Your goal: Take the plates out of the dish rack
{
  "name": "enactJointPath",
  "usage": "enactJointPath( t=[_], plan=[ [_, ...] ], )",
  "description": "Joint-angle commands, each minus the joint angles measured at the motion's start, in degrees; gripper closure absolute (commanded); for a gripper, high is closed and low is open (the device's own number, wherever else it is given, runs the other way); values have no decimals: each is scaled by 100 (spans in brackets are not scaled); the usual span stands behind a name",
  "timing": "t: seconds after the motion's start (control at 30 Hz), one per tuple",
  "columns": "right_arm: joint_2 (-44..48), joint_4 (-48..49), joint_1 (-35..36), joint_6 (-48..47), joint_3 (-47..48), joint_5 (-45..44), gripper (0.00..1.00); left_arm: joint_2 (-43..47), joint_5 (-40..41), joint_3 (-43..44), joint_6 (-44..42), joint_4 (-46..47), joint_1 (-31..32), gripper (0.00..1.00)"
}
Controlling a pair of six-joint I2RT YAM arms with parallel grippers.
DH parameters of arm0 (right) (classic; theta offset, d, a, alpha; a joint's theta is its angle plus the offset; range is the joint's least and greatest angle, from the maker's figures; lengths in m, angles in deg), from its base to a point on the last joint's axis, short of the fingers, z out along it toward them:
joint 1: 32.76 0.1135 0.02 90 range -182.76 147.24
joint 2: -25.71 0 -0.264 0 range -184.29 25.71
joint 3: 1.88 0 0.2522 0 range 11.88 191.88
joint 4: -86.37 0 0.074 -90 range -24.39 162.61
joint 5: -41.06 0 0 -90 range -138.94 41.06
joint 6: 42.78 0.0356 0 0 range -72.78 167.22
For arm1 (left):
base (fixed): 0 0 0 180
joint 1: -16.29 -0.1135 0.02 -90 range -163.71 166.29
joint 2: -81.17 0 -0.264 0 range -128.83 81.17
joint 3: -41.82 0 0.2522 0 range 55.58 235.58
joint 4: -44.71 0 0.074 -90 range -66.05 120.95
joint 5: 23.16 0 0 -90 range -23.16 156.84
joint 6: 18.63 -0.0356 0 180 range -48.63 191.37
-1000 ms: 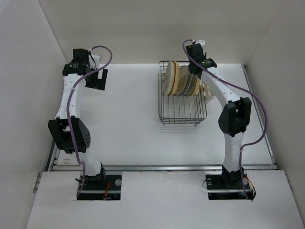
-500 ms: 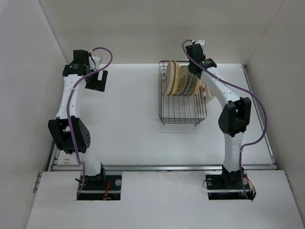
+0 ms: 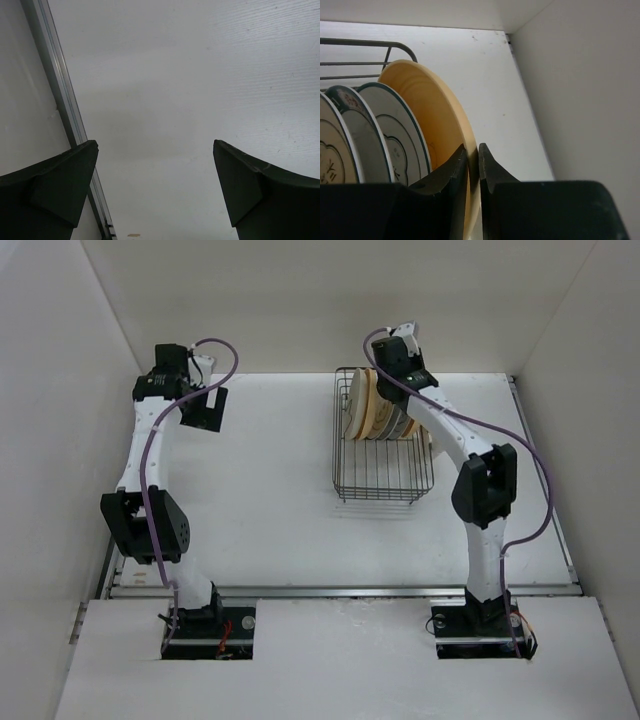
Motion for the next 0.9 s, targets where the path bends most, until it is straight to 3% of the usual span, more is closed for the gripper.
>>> enactJointPath(
  t=[0.0,0.27,0.67,0.77,0.87],
  plan=[
    [431,1719,1,-1034,178,-1561,100,303,40,-73,-128,-64,50,0],
    [669,2265,1,-1405,450,-1651,100,303,-144,-126,-180,-117,217,0],
    [537,2967,-105,-1634,-674,-763,100,408,-31,-231,-181,-170,331,0],
    [537,3345,-175,-2028,-999,-350,100,408,-31,-231,-233,-170,331,0],
    [476,4054,-175,-2897,-1131,-541,100,408,22,-231,-233,-170,331,0]
  ],
)
